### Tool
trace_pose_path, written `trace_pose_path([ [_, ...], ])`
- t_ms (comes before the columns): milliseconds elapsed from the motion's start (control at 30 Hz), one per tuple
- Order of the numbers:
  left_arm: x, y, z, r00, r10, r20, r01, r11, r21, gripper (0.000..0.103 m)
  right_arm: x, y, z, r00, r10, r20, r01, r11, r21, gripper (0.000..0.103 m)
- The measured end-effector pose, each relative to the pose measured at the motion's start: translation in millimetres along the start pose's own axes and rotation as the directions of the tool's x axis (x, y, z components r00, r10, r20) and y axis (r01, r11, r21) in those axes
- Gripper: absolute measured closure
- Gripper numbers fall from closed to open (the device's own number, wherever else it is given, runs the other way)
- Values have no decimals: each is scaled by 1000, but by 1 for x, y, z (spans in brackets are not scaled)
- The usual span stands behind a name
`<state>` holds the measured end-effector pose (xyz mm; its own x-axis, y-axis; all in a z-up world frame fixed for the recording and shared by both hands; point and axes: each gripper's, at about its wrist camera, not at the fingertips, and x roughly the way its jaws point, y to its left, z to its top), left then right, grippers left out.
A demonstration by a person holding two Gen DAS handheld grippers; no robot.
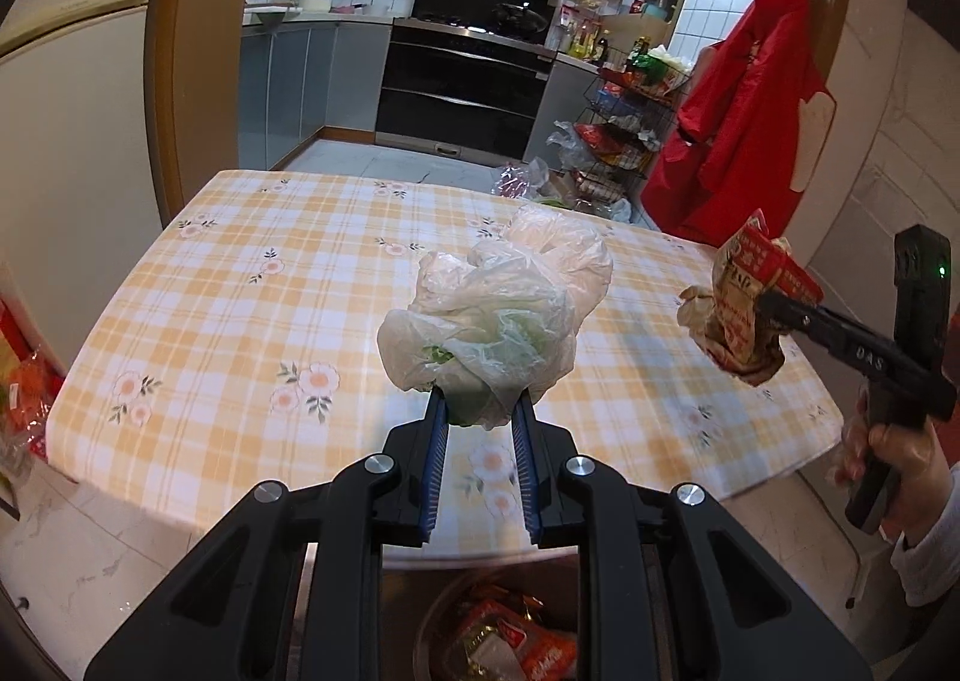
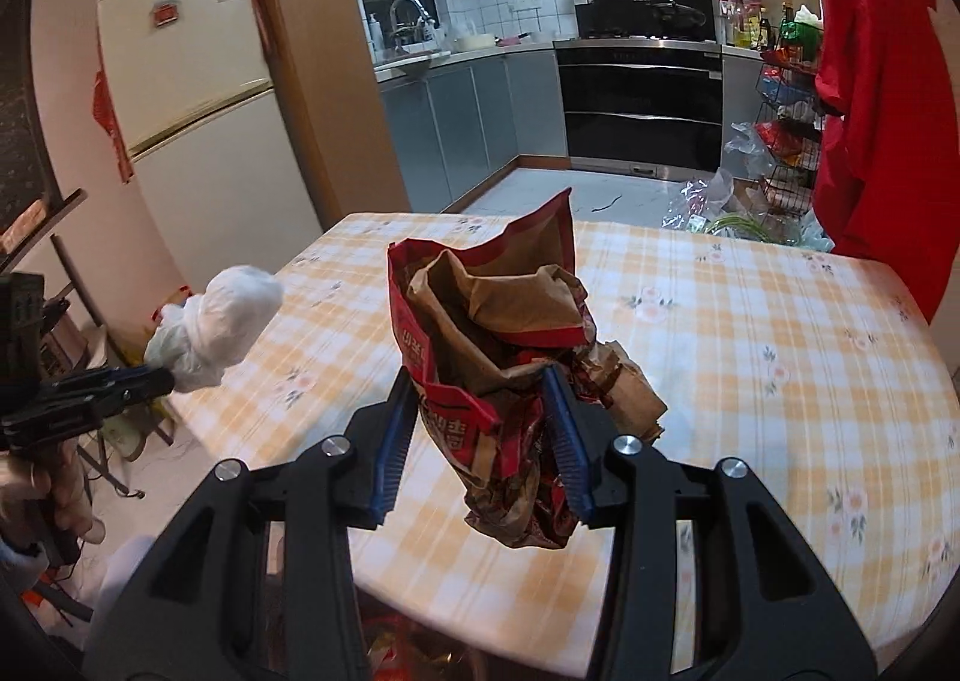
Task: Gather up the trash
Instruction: 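Grasp the crumpled red-brown snack bag with the right tool while the left tool holds the white bag, then lower both bags over the bin and open both tools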
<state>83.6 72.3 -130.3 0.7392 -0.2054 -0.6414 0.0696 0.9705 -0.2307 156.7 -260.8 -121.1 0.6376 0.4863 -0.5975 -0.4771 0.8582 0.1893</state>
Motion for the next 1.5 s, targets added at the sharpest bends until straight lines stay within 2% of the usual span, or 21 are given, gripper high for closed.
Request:
trace_pose_path([
  [367, -65, -1, -37, 999, 13, 30, -13, 1000, -11, 82, -56, 38, -45, 999, 34, -12, -34, 999, 26, 58],
  [800, -114, -1, -69, 998, 12, 58, -11, 1000, -23, 82, -76, 76, -74, 992, 94, -86, -93, 995, 21, 58],
  [1000, -121, -1, -81, 999, 10, 52, -8, 1000, -27, 82, -70, 88, -89, 981, 136, -139, -134, 991, 25, 57],
  [1267, -108, 8, -93, 1000, 12, 5, -11, 998, -55, 82, -45, 100, -109, 950, 196, -243, -189, 981, 52, 53],
  [1433, -101, 8, -95, 1000, 17, -14, -18, 999, -50, 82, -34, 102, -115, 939, 211, -270, -202, 977, 63, 52],
  [1500, -99, 8, -96, 1000, 16, -21, -17, 999, -49, 82, -33, 103, -115, 937, 224, -268, -210, 974, 79, 46],
])
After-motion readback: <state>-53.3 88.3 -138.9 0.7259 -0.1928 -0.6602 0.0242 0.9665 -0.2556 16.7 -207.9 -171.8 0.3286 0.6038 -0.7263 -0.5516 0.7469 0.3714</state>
